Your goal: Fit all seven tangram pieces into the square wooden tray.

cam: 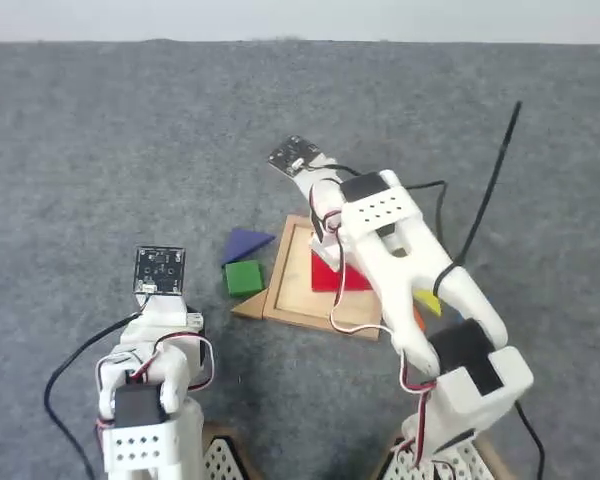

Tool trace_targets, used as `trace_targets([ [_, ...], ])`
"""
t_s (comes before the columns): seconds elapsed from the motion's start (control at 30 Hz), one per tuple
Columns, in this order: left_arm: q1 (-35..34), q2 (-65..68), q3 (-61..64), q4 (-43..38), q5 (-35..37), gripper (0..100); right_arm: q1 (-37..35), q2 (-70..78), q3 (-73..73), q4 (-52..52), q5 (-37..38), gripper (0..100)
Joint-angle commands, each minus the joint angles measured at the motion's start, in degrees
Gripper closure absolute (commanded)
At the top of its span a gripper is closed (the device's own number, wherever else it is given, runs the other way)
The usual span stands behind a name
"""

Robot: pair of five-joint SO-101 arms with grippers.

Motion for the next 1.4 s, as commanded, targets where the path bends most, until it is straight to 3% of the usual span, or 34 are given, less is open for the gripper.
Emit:
trace_targets([
  [0.0, -0.1, -1.1, -0.7, 0.2, 1.0, 98, 0.8, -1.1, -2.1, -2.5, 0.8, 84.4],
  [0.1, -0.1, -1.1, -0.7, 0.2, 1.0, 98, 0.9, -2.8, -1.5, -2.0, 0.5, 85.2],
  [0.27, -0.1, -1.1, -0.7, 0.2, 1.0, 98, -1.5, -15.3, 11.6, -5.0, -1.1, 99.6],
  [0.4, -0.1, -1.1, -0.7, 0.2, 1.0, 98, -3.4, -23.4, 24.8, -11.0, -3.1, 99.2],
  [0.53, -0.1, -1.1, -0.7, 0.2, 1.0, 98, -3.1, -23.3, 28.7, -11.8, -3.3, 99.1],
  [0.97, -0.1, -1.1, -0.7, 0.2, 1.0, 98, 3.7, -4.7, 17.8, -14.1, -3.3, 99.1],
  [1.37, -0.1, -1.1, -0.7, 0.2, 1.0, 98, 4.0, 3.8, 5.7, -14.1, -3.3, 99.1],
])
